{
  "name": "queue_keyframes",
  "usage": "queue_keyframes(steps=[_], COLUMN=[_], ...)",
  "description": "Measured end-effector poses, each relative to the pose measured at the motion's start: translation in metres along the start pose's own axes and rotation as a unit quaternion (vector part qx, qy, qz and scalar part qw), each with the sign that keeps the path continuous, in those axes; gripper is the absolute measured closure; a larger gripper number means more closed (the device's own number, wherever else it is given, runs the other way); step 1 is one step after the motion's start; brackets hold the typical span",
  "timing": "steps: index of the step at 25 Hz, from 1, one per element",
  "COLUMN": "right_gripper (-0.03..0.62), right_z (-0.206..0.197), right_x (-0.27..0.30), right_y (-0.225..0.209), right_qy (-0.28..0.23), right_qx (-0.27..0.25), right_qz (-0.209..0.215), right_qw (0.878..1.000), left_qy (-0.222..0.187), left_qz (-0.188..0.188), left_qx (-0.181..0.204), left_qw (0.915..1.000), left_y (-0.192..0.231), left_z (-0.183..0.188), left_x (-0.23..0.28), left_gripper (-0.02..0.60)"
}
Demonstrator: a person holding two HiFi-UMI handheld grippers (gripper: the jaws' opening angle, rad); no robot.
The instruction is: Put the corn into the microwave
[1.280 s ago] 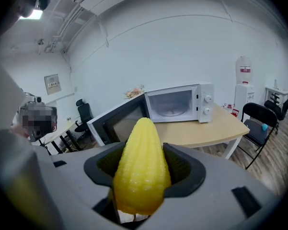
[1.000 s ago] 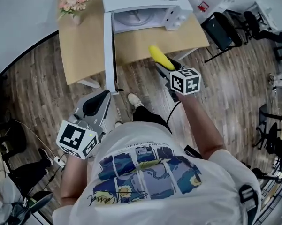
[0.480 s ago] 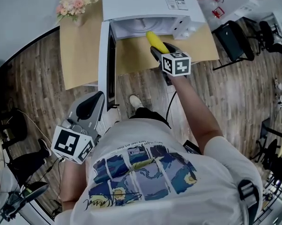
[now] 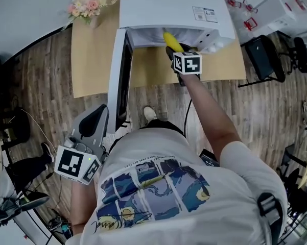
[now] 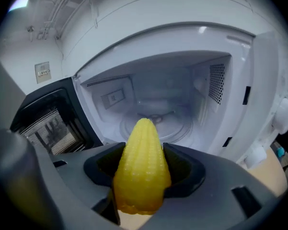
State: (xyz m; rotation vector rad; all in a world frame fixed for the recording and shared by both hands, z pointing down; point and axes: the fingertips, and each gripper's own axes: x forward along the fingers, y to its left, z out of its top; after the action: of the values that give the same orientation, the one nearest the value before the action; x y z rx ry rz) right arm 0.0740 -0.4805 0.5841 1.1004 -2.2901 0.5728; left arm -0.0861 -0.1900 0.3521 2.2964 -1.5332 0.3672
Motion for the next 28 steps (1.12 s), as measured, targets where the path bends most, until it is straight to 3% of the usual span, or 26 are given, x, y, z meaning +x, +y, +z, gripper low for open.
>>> queue_keyframes(steps=[11,28], right_gripper=[0.347,0.347], right_z=[0.019,0.040], right_x=[0.051,0.081], right_y=[-0.021,-0.052], right_qy=[0.005,-0.003], right_qx=[-0.029,-0.075], right_qz=[-0.035,-0.089], right_qw=[0.999,0.993], left_qy=[0.002,0.013], left_qz=[0.040,0.061], left_qx=[-0.019,-0.035], left_qw=[0.9990,0.9974], left_y=[0.014,0.015], left_z=[0.003,-0.002], left_x=[0.001,0.007], left_gripper=[0.572,0.572])
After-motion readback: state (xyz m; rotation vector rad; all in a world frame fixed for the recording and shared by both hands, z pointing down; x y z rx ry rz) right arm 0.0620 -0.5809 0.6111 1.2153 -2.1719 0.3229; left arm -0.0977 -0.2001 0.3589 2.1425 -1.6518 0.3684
